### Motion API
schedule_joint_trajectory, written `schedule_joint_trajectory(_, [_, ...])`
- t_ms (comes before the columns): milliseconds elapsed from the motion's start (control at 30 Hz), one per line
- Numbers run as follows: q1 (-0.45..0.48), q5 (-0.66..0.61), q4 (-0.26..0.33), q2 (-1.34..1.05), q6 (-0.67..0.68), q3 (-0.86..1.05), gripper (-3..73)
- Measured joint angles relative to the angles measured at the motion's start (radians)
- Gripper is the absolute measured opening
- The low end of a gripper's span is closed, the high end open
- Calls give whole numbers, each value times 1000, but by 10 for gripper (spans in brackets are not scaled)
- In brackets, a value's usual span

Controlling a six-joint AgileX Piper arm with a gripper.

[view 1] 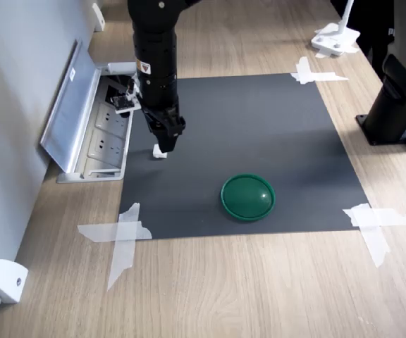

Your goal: Grasp a white terminal and put it on the green lid.

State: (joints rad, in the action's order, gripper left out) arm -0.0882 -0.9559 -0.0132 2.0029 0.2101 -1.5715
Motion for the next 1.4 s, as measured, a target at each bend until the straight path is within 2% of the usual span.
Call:
schedule_joint_trajectory(267, [0,-3,2,15,-144,0,584])
schedule_joint_trajectory(933, [0,40,20,75,-192,-17,583])
schedule_joint_trajectory(1400, [0,17,20,85,-210,-55,583])
